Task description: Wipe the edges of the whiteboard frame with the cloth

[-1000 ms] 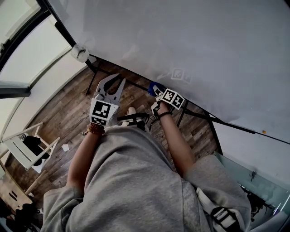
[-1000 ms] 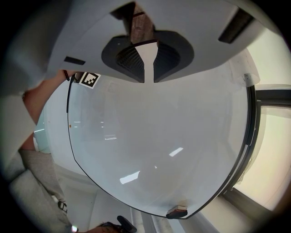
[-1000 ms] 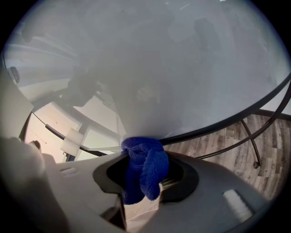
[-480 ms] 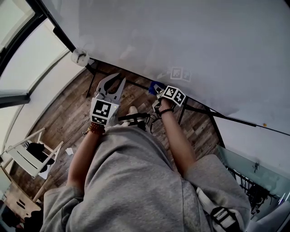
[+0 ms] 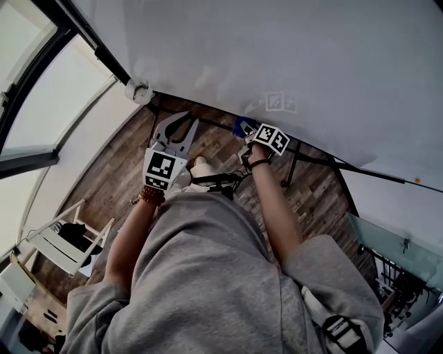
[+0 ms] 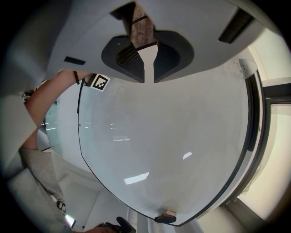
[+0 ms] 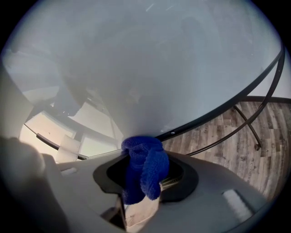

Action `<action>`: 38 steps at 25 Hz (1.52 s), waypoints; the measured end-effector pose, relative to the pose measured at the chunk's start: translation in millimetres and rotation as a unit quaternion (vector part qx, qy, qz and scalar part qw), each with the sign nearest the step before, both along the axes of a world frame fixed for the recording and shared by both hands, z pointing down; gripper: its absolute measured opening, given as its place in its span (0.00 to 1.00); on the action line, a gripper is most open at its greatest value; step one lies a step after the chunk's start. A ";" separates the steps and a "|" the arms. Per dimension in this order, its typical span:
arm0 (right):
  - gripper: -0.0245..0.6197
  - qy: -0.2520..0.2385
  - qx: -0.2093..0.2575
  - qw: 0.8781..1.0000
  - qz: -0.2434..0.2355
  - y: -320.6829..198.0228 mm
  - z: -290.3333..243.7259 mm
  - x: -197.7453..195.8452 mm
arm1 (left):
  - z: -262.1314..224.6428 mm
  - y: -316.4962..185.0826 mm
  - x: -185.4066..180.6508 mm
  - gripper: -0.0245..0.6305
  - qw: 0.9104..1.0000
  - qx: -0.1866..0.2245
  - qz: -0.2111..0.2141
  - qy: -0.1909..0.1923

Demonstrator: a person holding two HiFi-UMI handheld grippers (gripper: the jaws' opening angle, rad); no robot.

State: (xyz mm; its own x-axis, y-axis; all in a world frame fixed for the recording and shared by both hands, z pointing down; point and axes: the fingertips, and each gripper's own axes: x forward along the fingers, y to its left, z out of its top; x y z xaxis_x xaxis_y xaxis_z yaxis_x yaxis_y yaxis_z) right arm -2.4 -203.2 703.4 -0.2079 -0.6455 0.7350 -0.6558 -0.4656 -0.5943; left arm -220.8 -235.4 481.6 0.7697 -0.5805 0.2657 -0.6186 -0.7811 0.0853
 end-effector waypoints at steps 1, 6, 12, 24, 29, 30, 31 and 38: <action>0.30 0.000 0.001 1.000 -0.001 -0.7 -0.4 -2.3 | -1.7 -0.4 -1.2 0.12 1.000 0.001 -0.001 -0.002; 0.30 -0.010 0.008 1.000 -0.020 -7.3 -3.2 -13.1 | -3.0 -4.5 -9.7 0.12 1.000 0.002 -0.013 -0.019; 0.30 0.002 0.006 1.000 -0.020 -11.4 -3.7 -25.2 | -0.2 -10.5 -26.4 0.12 1.000 -0.005 -0.005 -0.013; 0.30 0.014 0.011 1.000 -0.003 -31.7 -4.9 -63.0 | -5.1 -32.3 -65.7 0.12 0.999 0.008 0.031 -0.005; 0.30 0.016 0.016 1.000 -0.001 -39.2 -6.1 -76.2 | -6.4 -41.6 -84.5 0.12 0.999 0.012 0.029 -0.003; 0.30 0.015 0.016 1.000 -0.001 -40.7 -5.7 -79.9 | -5.6 -42.6 -87.9 0.12 1.000 0.011 0.029 -0.003; 0.30 0.015 0.017 1.000 -0.002 -42.6 -5.4 -83.5 | -4.8 -43.5 -90.9 0.12 1.000 0.011 0.029 -0.004; 0.30 0.007 0.025 1.000 -0.001 -57.6 -5.7 -111.9 | 0.0 -45.3 -110.5 0.12 1.000 0.010 0.027 -0.004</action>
State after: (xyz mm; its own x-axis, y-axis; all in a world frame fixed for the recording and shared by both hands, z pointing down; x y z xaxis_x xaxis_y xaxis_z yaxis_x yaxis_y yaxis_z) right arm -114.4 -260.8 697.7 -0.2004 -0.6812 0.7042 -0.6650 -0.4332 -0.6083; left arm -331.4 -280.8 481.6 0.7979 -0.5436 0.2604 -0.5764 -0.8145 0.0657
